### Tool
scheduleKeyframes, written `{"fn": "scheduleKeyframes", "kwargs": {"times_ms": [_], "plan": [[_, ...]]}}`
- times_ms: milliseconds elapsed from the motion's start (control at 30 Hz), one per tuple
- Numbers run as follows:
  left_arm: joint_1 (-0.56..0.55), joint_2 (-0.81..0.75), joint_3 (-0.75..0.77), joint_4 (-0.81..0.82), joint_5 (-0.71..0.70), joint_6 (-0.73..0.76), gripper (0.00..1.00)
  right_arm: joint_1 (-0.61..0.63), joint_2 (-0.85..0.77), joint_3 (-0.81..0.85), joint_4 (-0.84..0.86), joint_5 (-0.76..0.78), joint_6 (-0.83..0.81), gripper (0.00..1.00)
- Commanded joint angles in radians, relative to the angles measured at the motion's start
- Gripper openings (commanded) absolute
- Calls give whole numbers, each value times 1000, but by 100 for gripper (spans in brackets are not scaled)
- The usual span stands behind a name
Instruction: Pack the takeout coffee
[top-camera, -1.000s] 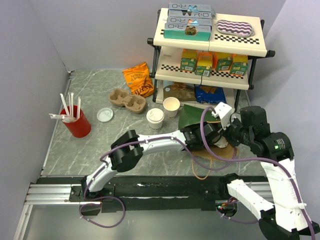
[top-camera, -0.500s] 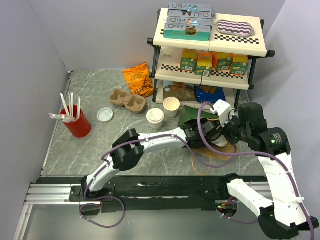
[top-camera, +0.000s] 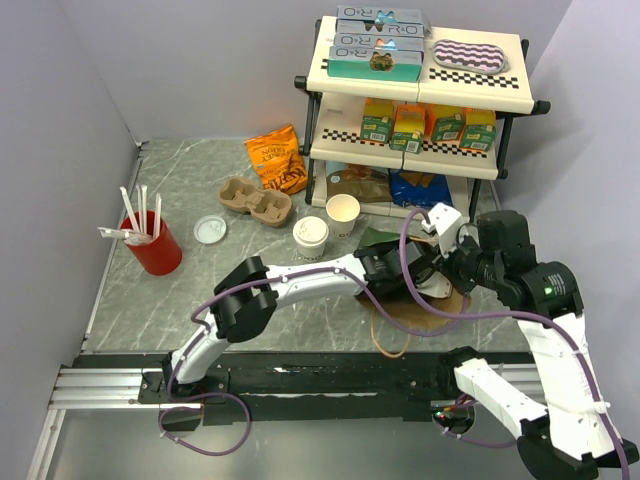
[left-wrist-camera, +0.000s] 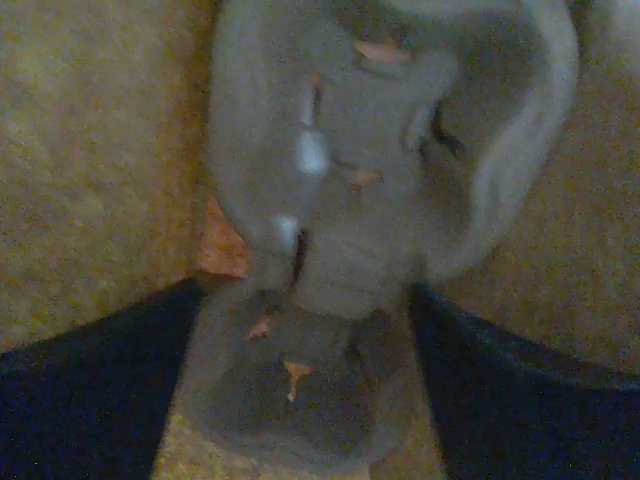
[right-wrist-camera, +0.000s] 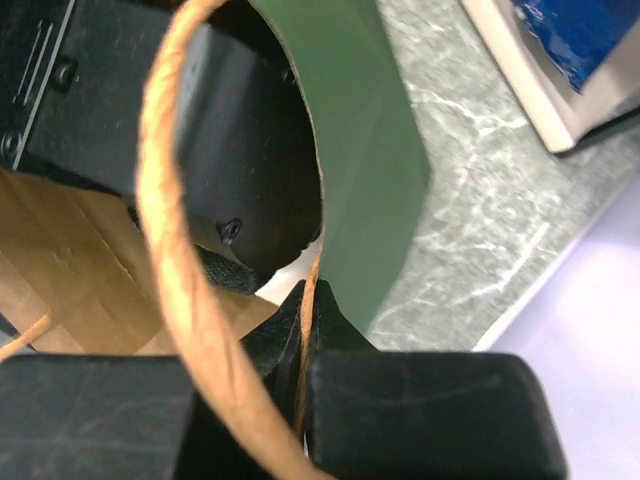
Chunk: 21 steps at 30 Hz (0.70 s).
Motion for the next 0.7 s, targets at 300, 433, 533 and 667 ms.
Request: {"fn": "scheduleKeyframes", "kwargs": {"times_ms": [300,433,533,667], "plan": [[16,-198,-136,184,143,-92,99,12,-37,-53,-255,-58,40,0],[16,-284,-256,278,231,-74,99,11,-63,-95,-247,-46,40,0],[14,-327,-342,316,295,-66,99,9,-89,-140,-239,-46,35,0],[10,-323,-350,295,318,-43,100,11,-112,-177,-230,-29,27,0]]}}
